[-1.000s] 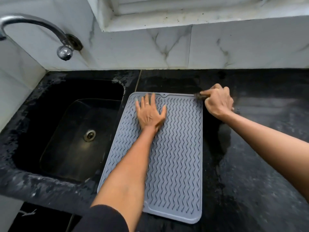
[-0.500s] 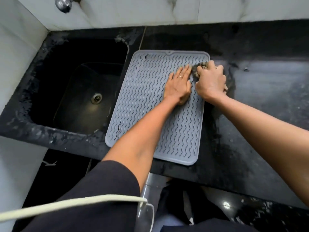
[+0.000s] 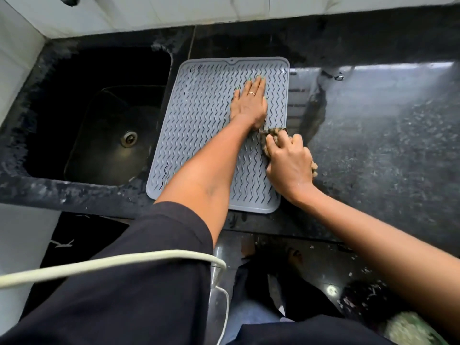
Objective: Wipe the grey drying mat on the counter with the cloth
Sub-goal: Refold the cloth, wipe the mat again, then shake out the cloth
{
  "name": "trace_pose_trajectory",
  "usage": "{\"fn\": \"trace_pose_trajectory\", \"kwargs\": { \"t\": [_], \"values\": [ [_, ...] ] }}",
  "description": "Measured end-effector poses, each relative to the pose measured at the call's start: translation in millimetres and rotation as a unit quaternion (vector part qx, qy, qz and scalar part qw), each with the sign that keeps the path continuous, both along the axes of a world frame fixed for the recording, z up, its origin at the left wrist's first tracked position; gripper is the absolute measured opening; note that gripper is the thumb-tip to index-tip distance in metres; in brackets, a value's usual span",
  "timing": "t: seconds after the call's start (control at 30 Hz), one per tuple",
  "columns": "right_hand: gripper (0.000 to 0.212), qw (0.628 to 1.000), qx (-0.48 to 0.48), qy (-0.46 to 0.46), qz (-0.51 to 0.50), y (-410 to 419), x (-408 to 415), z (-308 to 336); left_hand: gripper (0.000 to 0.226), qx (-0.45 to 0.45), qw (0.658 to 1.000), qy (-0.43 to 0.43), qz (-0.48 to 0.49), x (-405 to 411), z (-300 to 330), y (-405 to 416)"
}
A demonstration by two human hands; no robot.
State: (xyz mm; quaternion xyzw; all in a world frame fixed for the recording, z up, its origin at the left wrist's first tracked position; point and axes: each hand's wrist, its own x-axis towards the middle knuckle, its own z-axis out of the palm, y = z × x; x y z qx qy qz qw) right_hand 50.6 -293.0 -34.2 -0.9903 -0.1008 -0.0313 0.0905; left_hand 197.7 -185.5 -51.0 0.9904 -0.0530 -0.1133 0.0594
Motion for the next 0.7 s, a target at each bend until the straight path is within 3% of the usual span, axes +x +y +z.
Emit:
{"fn": "trace_pose_trajectory", "kwargs": {
  "t": [0.27, 0.4, 0.5, 0.6, 0.7],
  "values": [
    [0.03, 0.999, 0.021, -0.033, 0.036, -2.3, -67.4, -1.6, 0.057, -0.006, 0.999, 0.046, 0.021, -5.7, 8.2, -7.1],
    [0.016, 0.996, 0.077, -0.029, 0.036, -5.7, -56.8, 5.9, 0.061, -0.012, 0.997, 0.069, -0.013, -26.0, 12.2, 1.4],
    [0.02, 0.993, 0.087, -0.053, 0.056, 5.7, -37.2, 10.8, 0.071, -0.016, 0.988, 0.146, -0.037, -35.2, 28.0, 5.1],
    [0.023, 0.996, 0.066, -0.001, 0.054, 24.0, -33.5, 9.0, 0.089, -0.002, 0.967, 0.245, -0.074, -38.8, 46.3, 8.5],
    [0.016, 0.993, 0.067, -0.015, 0.091, 18.5, -57.3, 5.6, 0.104, 0.05, 0.963, 0.239, -0.112, -50.2, 43.1, 10.3]
  ]
}}
